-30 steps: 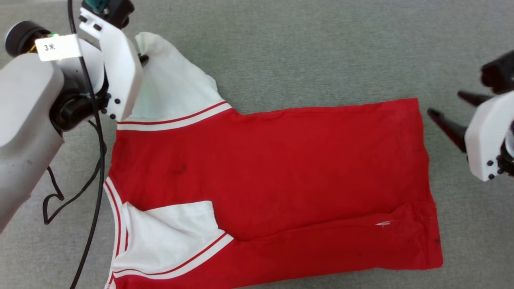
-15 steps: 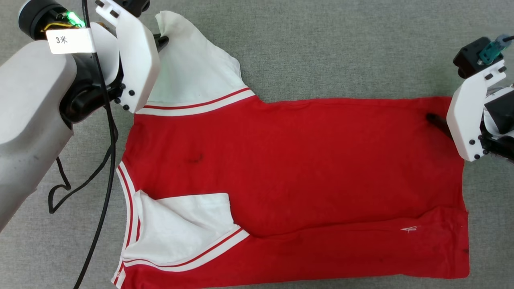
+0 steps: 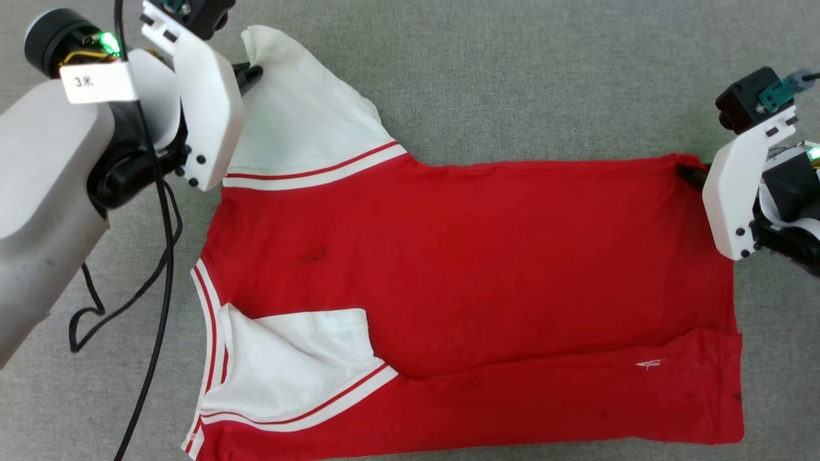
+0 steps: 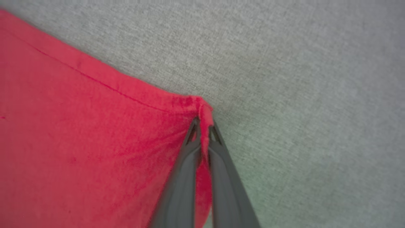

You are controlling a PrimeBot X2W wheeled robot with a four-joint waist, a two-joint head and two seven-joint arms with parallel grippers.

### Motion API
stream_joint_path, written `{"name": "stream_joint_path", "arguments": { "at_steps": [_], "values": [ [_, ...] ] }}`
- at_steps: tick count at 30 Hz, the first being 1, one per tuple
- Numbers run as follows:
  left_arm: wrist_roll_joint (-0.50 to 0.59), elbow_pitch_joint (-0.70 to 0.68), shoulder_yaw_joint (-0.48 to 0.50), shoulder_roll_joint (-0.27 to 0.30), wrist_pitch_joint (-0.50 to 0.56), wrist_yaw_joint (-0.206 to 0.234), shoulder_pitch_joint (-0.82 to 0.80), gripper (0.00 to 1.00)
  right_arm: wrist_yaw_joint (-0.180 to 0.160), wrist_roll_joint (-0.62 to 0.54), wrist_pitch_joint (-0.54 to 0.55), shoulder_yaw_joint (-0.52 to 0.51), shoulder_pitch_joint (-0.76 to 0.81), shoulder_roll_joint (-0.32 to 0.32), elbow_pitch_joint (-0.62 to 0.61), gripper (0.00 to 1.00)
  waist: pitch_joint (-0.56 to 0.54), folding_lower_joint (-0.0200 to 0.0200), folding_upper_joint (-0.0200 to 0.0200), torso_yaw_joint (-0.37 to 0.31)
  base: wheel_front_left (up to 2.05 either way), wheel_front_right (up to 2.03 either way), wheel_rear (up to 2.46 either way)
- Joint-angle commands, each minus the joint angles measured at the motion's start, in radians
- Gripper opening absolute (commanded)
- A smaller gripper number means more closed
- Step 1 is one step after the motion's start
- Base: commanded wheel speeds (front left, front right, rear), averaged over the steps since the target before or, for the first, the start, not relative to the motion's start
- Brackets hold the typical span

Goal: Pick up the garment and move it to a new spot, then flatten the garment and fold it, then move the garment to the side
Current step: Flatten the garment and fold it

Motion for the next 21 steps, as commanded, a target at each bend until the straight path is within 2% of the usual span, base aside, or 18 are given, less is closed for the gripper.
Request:
{"name": "stream_joint_path", "arguments": {
  "at_steps": [1,6,10,21],
  "values": [
    [-0.003,-0.006,0.003,0.009,-0.015,0.001,0.022,0.0,-0.001,0.012,-0.029,0.006,0.013,-0.002,0.011,0.0,-0.019,0.0001,-0.0001,-0.001,0.0,0.0,0.0],
    [-0.014,-0.049,0.006,0.039,-0.058,0.018,0.086,0.0,-0.001,0.049,-0.144,0.006,0.049,-0.022,-0.015,0.0,-0.076,0.0001,-0.0001,0.003,0.0,0.0,0.0],
    [-0.029,-0.108,0.011,0.068,-0.096,0.048,0.156,0.0,-0.001,0.069,-0.213,-0.002,0.1,-0.044,-0.041,0.0,-0.125,0.0001,-0.0001,0.012,0.0,0.0,0.0],
    [-0.071,-0.289,0.006,0.178,-0.161,0.151,0.367,0.0,-0.001,0.089,-0.275,-0.046,0.277,-0.09,-0.14,0.0,-0.241,0.0001,-0.0001,0.032,0.0,0.0,0.0]
  ]
}}
